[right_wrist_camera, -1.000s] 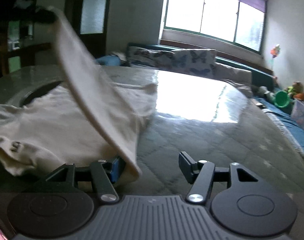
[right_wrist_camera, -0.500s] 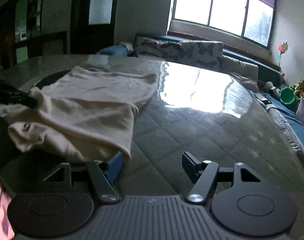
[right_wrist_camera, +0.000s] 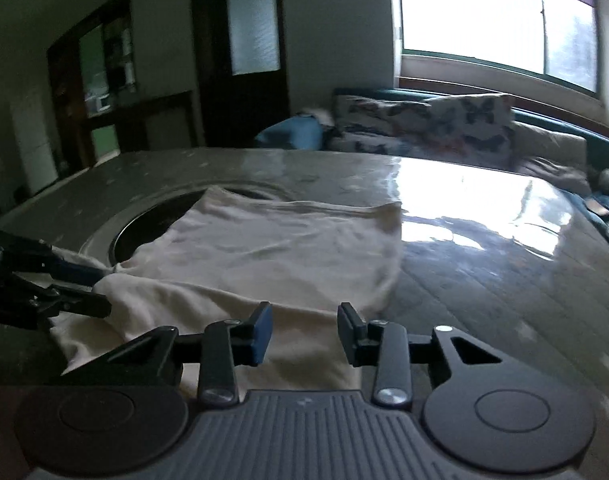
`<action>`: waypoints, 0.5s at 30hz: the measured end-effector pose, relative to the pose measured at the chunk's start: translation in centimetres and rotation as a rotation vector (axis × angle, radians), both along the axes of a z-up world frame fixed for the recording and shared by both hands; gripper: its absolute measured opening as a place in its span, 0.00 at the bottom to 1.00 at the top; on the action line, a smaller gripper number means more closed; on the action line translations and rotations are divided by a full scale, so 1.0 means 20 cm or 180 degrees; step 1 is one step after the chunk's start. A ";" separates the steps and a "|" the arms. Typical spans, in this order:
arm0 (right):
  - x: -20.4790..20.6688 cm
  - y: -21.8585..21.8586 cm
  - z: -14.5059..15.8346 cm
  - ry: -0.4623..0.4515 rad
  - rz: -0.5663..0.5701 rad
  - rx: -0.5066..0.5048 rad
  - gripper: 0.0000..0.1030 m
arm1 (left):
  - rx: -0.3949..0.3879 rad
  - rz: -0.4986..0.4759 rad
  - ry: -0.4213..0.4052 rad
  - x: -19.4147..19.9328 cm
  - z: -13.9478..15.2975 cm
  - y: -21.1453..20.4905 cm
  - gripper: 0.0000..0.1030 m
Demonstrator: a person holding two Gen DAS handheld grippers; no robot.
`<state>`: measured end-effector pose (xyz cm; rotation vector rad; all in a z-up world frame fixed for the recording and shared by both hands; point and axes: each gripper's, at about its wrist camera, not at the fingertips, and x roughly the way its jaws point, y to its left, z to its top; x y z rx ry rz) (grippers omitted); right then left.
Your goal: Fold clothes
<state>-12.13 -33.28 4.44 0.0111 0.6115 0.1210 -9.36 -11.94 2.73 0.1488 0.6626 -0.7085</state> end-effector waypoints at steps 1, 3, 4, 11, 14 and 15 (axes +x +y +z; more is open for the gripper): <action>0.03 0.01 -0.01 0.0030 0.0020 -0.0029 0.32 | 0.0012 -0.0005 -0.0002 0.00 0.00 0.00 0.43; 0.07 0.00 -0.04 0.0104 -0.0023 -0.0059 0.32 | 0.0029 -0.0012 0.0001 0.00 -0.01 0.01 0.43; 0.07 -0.02 -0.06 0.0143 -0.0082 -0.0075 0.32 | 0.0033 -0.0012 0.0007 0.00 -0.02 0.01 0.43; 0.05 -0.06 -0.12 0.0193 -0.0240 -0.0190 0.32 | 0.0056 0.0095 0.0093 -0.01 -0.06 0.09 0.43; 0.04 0.02 -0.09 0.0095 -0.0070 -0.0250 0.32 | 0.0034 0.0158 0.0082 -0.02 -0.06 0.13 0.43; 0.03 0.04 -0.08 0.0091 -0.0010 -0.0234 0.32 | 0.0025 0.0183 0.0082 -0.03 -0.05 0.15 0.43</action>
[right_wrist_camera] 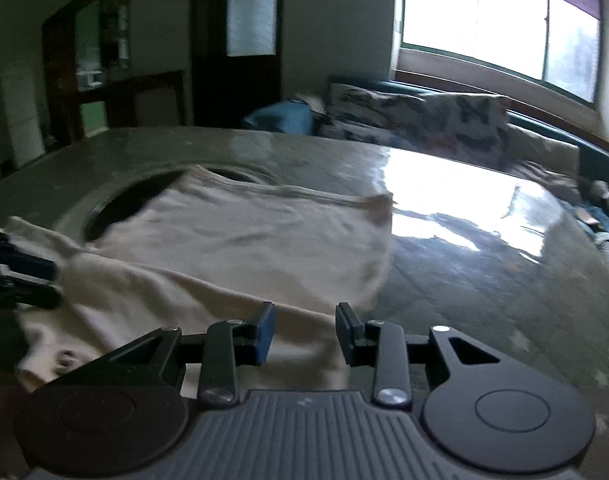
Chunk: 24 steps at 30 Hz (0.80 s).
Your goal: Fold clothes
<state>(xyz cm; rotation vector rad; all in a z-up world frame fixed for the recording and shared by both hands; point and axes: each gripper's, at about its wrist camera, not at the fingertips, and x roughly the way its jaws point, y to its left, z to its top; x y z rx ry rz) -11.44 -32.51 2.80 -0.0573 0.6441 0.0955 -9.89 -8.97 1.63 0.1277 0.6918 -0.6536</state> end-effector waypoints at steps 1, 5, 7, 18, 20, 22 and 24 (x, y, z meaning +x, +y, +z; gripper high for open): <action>0.00 0.02 0.00 -0.0002 0.0060 0.0016 0.32 | -0.0010 0.0023 -0.0001 0.00 0.00 0.01 0.43; 0.03 0.05 -0.05 0.0124 0.0089 -0.0051 0.31 | -0.0044 0.0116 -0.0022 -0.03 0.02 0.07 0.43; 0.04 0.04 -0.06 0.0141 0.0088 -0.0067 0.31 | -0.0050 0.0173 -0.0035 -0.04 0.03 0.11 0.43; 0.06 0.28 0.09 0.0035 0.0610 0.0048 0.33 | -0.0127 0.0868 0.0013 -0.04 0.03 0.39 0.45; 0.09 0.34 0.07 0.0071 0.0710 0.0030 0.33 | -0.0110 0.0986 0.0007 -0.05 0.03 0.44 0.45; 0.11 0.38 0.04 0.0129 0.0790 0.0025 0.33 | -0.0071 0.1115 -0.0012 -0.06 0.03 0.48 0.46; 0.13 0.44 -0.01 0.0229 0.0872 -0.0043 0.33 | -0.0056 0.1225 -0.0002 -0.06 0.02 0.51 0.47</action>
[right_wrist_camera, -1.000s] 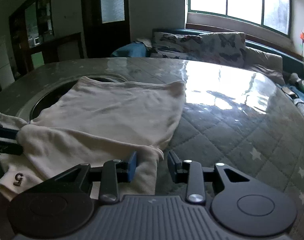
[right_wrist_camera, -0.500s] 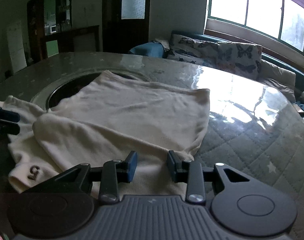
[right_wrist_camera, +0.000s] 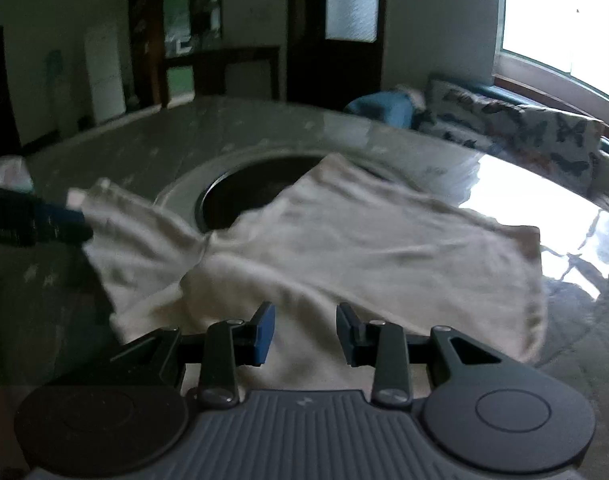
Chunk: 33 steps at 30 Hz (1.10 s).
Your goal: Fold clothes
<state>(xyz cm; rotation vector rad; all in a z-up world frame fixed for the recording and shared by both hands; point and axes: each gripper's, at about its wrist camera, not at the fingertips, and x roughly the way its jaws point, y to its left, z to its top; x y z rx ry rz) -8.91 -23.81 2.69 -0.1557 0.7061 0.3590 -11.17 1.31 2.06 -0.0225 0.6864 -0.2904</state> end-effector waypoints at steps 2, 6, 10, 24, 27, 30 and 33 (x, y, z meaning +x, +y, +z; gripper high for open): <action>0.00 0.04 -0.03 0.0034 0.0055 -0.0084 0.33 | 0.0013 0.0105 0.0018 -0.01 -0.01 0.03 0.48; -0.03 0.05 0.00 -0.0039 0.0096 -0.0098 0.35 | 0.0073 0.0271 0.0031 -0.02 -0.02 0.07 0.54; -0.06 0.05 0.03 -0.0104 0.0105 -0.0066 0.40 | 0.0078 0.0396 0.0058 -0.04 -0.04 0.10 0.59; -0.12 -0.01 0.03 -0.0091 -0.0030 -0.0030 0.45 | -0.0164 0.1130 0.0082 0.03 -0.03 0.28 0.60; -0.13 -0.01 0.03 -0.0114 -0.0027 -0.0029 0.45 | -0.0170 0.1197 0.0056 0.06 -0.03 0.31 0.55; -0.14 0.00 0.03 -0.0118 -0.0014 -0.0050 0.46 | -0.0164 0.1217 0.0048 0.09 -0.04 0.33 0.34; -0.14 0.00 0.02 -0.0103 -0.0019 -0.0038 0.46 | -0.0017 0.1265 0.0010 0.12 -0.04 0.33 0.15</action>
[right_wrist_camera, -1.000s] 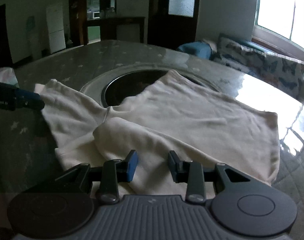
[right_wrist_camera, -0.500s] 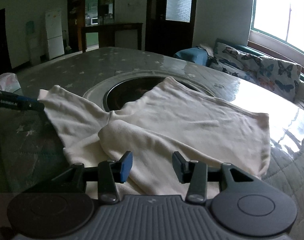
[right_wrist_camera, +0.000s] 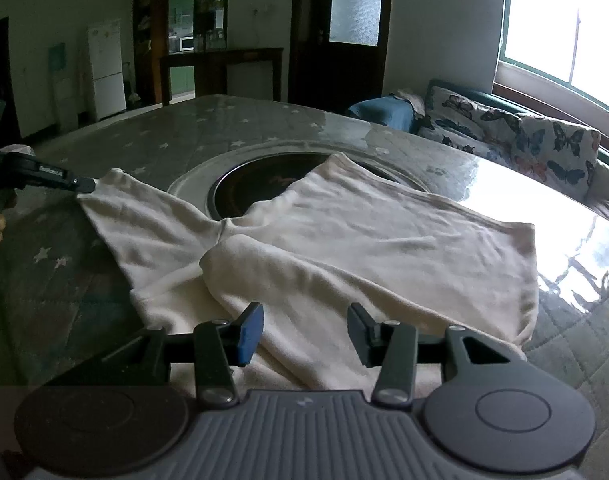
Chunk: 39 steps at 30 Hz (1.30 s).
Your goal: Fold clothes
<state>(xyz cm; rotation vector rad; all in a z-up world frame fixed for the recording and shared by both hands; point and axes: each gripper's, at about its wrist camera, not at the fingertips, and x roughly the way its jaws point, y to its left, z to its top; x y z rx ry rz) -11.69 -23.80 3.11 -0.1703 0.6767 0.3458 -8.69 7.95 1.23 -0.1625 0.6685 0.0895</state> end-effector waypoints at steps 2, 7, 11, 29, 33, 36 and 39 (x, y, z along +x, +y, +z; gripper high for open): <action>0.00 0.00 -0.01 0.0008 -0.0010 -0.0001 0.47 | 0.0095 0.0040 -0.0017 0.02 0.00 0.00 0.13; 0.01 -0.01 -0.02 0.0039 -0.0032 -0.0021 0.49 | 0.0262 0.0159 -0.0023 0.06 0.02 0.00 0.16; 0.01 -0.01 -0.03 0.0049 -0.0027 -0.0020 0.49 | 0.0306 -0.0027 -0.0191 0.03 0.06 -0.06 0.21; 0.01 -0.01 -0.05 0.0108 -0.0029 -0.0018 0.54 | 0.0352 -0.0502 -0.0139 0.22 -0.02 -0.14 0.19; 0.01 -0.01 -0.05 0.0095 -0.0023 -0.0016 0.54 | 0.0235 -0.0427 -0.0247 0.12 0.03 -0.11 0.32; 0.00 -0.01 -0.03 0.0059 -0.0013 0.0003 0.54 | 0.0225 -0.0194 -0.0251 0.04 0.06 -0.07 0.51; 0.00 0.00 -0.01 0.0004 0.0008 0.0041 0.54 | 0.0245 0.0087 -0.0224 -0.02 0.06 -0.04 0.70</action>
